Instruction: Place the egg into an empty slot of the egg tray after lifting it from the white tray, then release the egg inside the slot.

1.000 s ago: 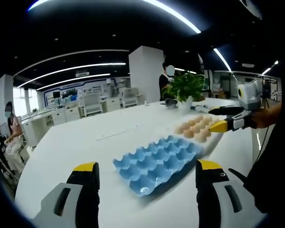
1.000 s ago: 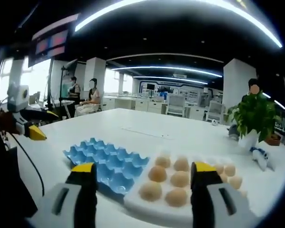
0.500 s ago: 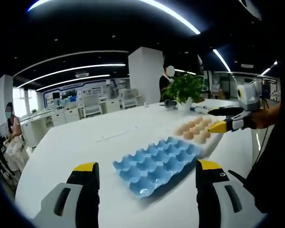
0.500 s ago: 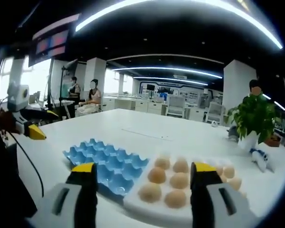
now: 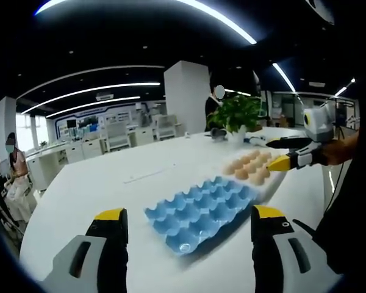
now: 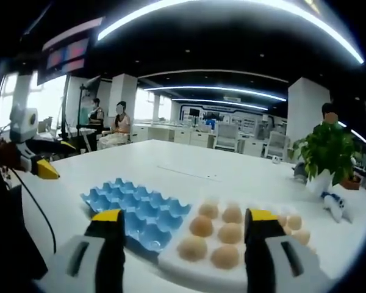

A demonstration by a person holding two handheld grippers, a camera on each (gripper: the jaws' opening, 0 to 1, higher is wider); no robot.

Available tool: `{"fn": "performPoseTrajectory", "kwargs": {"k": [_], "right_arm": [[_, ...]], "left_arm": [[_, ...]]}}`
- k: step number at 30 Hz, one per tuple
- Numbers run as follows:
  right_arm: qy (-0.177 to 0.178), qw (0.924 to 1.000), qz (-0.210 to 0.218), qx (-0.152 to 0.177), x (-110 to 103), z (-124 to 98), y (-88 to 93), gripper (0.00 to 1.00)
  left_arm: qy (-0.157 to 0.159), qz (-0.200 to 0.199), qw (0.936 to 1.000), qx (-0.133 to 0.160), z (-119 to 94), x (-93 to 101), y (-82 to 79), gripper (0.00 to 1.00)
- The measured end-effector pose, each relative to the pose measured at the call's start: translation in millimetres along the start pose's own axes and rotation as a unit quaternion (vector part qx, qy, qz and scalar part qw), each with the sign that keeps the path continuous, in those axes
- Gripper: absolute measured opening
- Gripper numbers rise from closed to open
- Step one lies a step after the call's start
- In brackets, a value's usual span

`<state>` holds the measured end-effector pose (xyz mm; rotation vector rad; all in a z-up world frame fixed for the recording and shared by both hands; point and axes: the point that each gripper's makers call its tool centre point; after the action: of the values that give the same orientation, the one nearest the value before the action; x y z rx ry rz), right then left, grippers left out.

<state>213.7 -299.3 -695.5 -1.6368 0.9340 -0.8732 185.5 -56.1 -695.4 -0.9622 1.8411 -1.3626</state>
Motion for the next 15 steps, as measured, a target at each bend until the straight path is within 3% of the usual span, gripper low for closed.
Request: {"fn": "performPoseTrajectory", "kwargs": {"k": [15], "right_arm": [[0.004, 1.0000, 0.002, -0.006, -0.5, -1.9, 4.1, 0.82]], "left_arm": [[-0.001, 0.000, 1.0000, -0.007, -0.6, 0.0, 3.4, 0.84]]}}
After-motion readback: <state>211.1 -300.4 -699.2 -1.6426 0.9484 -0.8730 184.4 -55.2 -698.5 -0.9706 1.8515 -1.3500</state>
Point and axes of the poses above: the point that each gripper's makers call its tool centre point, and the gripper's own axes: z roughly forward along the fingers, x roughly to its right, y roughly out of its underside, and after that the axes turned 3 degrees about -y, right-handed
